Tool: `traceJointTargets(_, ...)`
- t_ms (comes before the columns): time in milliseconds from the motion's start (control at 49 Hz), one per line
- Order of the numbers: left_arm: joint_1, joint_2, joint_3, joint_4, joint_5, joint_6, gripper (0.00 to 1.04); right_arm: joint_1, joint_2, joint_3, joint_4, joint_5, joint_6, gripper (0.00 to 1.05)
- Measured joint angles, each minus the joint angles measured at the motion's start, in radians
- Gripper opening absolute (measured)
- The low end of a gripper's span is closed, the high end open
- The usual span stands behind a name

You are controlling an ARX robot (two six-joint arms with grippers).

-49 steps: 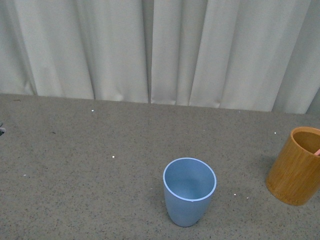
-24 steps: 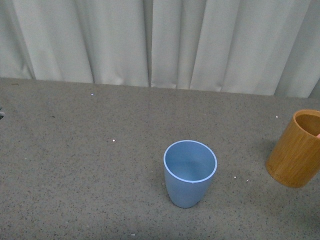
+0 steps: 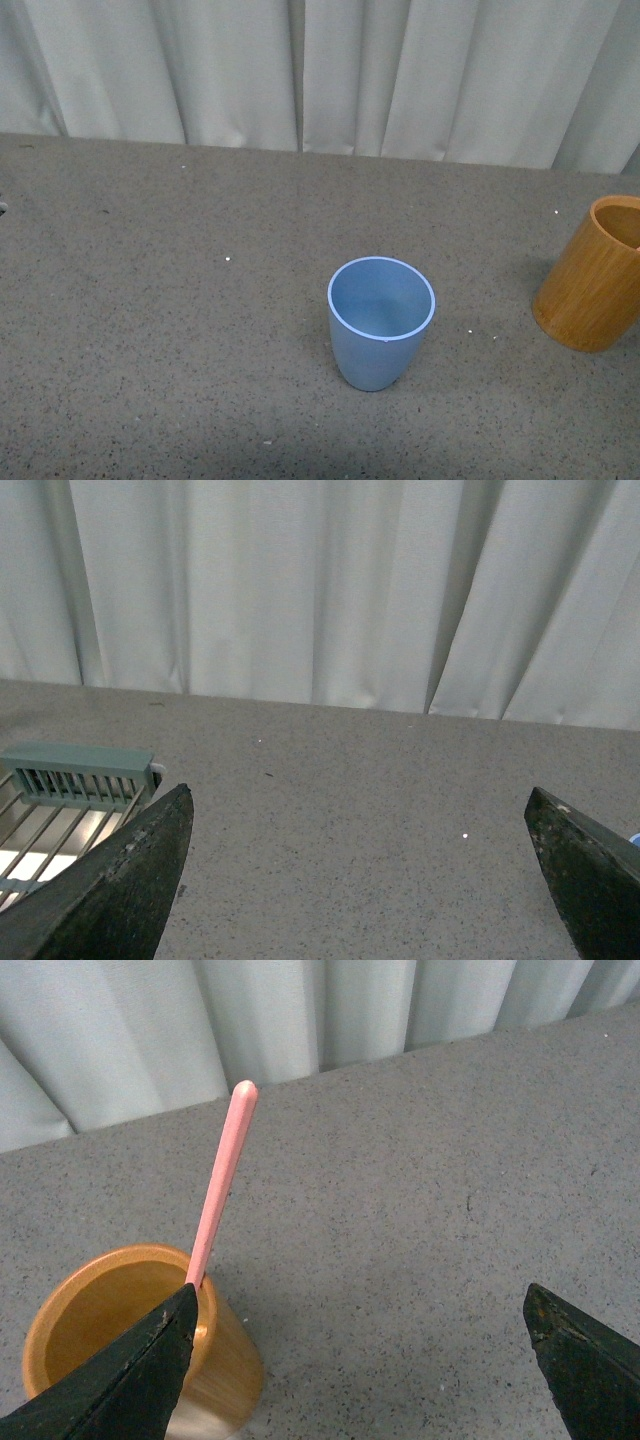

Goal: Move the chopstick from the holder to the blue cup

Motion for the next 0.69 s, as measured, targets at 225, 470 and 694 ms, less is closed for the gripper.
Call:
traceJointTargets(225, 0.000, 0.000, 0.000, 0.000, 0.000, 0.000, 0.98, 0.005, 0.061, 0.055, 0.014, 0.005, 0.000, 0.95)
traceJointTargets(470, 0.000, 0.000, 0.000, 0.000, 0.000, 0.000, 0.98, 0.021, 0.119, 0.086, 0.031, 0.050, 0.012, 0.95)
traceJointTargets(694, 0.000, 0.000, 0.000, 0.000, 0.000, 0.000, 0.98, 0.057, 0.174, 0.119, 0.035, 0.097, 0.032, 0.95)
